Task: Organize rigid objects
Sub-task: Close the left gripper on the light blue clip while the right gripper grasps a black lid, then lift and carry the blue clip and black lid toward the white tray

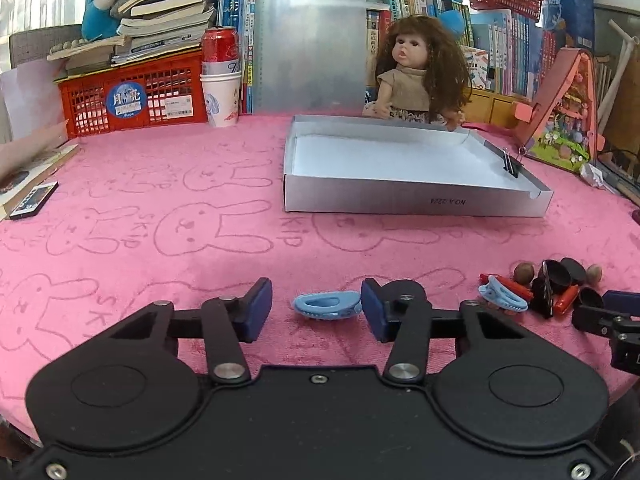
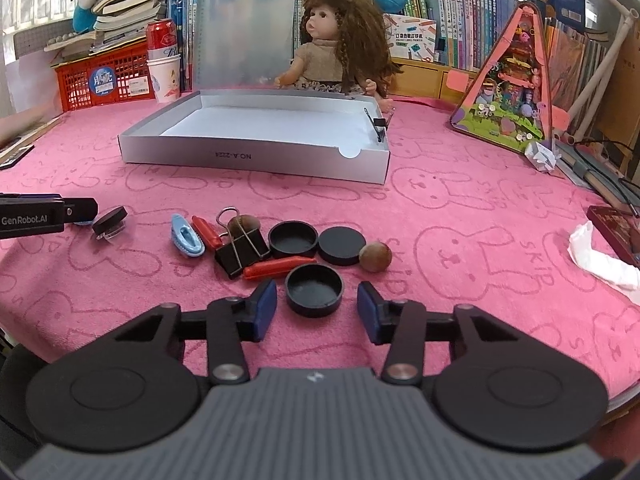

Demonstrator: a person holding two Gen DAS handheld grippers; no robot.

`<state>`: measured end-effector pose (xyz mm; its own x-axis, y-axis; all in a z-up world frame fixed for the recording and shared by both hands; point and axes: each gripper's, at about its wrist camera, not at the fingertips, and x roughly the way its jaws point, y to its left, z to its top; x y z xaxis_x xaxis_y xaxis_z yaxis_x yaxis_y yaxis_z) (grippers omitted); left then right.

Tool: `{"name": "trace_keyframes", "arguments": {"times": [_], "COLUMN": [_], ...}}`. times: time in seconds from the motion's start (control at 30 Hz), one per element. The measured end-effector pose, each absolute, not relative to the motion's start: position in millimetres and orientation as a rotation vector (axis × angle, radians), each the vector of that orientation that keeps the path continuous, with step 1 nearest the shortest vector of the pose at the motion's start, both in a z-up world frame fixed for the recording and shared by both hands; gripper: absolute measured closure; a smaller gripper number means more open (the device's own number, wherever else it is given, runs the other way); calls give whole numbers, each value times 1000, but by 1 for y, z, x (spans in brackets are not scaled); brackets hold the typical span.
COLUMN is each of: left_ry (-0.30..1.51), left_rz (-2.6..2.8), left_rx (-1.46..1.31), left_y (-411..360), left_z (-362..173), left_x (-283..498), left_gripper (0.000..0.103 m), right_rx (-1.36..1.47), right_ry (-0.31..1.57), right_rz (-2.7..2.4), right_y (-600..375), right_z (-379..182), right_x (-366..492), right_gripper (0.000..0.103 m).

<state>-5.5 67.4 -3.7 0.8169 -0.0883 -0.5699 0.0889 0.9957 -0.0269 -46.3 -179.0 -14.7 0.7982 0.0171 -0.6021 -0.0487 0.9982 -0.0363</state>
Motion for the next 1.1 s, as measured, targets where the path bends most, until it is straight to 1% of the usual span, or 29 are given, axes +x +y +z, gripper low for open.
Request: {"name": "trace_keyframes", "arguments": {"times": [0.37, 0.57, 0.63, 0.73, 0.83, 0.87, 1.1], "left_ry": [620, 618, 618, 619, 619, 619, 622], "left_rz": [-82, -79, -76, -68, -67, -66, -66], "left_rx": [-35, -42, -44, -46, -46, -46, -47], "left_y": [67, 66, 65, 64, 64, 64, 65], "left_z": [-9, -9, -9, -9, -9, -8, -6], "left_x": [-9, -7, -7, -7, -7, -7, -7], "left_gripper": [58, 63, 67, 68, 68, 68, 68], "right_rx": [-63, -63, -66, -67, -67, -67, -81], "right_ry": [642, 638, 636, 633, 634, 635, 630], "right_rz": [33, 29, 28, 28, 30, 30, 23], "right_y": [-176, -178, -178, -178, -177, -176, -174], "right_z": [-14, -14, -14, -14, -14, -14, -12], "right_x": [-48, -46, -46, -45, -45, -44, -45], "right_gripper": [57, 57, 57, 57, 61, 65, 66]}}
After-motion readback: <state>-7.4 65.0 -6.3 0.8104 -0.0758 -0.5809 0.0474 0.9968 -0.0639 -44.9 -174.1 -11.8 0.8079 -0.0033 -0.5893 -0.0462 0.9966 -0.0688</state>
